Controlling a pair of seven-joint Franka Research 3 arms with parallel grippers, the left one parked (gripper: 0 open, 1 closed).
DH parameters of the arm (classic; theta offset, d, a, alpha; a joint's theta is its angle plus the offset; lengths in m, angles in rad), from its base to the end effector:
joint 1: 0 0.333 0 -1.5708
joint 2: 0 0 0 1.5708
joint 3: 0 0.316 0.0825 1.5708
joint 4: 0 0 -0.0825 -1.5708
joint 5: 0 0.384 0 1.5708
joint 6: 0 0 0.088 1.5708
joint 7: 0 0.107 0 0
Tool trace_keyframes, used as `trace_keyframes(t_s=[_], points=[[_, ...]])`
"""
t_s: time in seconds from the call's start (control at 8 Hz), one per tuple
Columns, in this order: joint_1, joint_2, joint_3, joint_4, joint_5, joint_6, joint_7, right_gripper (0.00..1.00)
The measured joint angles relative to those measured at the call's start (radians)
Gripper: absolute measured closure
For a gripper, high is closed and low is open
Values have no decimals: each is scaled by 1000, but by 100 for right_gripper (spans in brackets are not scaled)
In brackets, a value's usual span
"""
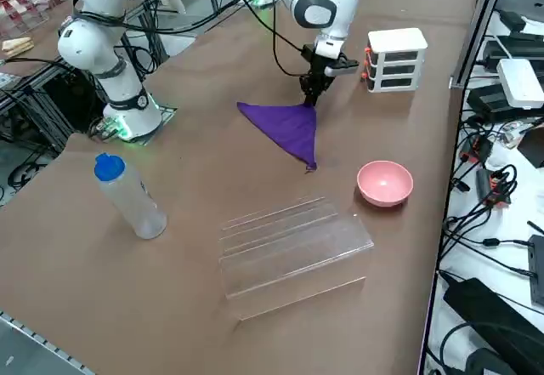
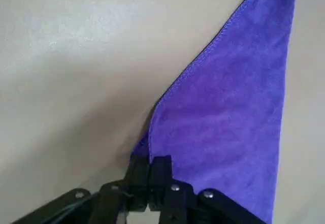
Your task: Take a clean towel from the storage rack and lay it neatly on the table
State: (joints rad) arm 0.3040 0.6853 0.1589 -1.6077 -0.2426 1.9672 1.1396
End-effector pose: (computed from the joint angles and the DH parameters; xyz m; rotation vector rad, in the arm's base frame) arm 0.5998 0.2698 0.2085 2.7259 -0.7936 -0.2064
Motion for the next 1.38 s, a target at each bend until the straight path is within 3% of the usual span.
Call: trace_keyframes(t_s=[0.25,0.62,1.0,1.38], points=[[-13,-6,-4,1,0,-23,-20,99],[-88,-112,-7,-23,-1,-214,-208,99],[-185,-288,-12,-224,-34,-257,-417,99],[-290,-385,-16,-407,-57,-255,-530,99]])
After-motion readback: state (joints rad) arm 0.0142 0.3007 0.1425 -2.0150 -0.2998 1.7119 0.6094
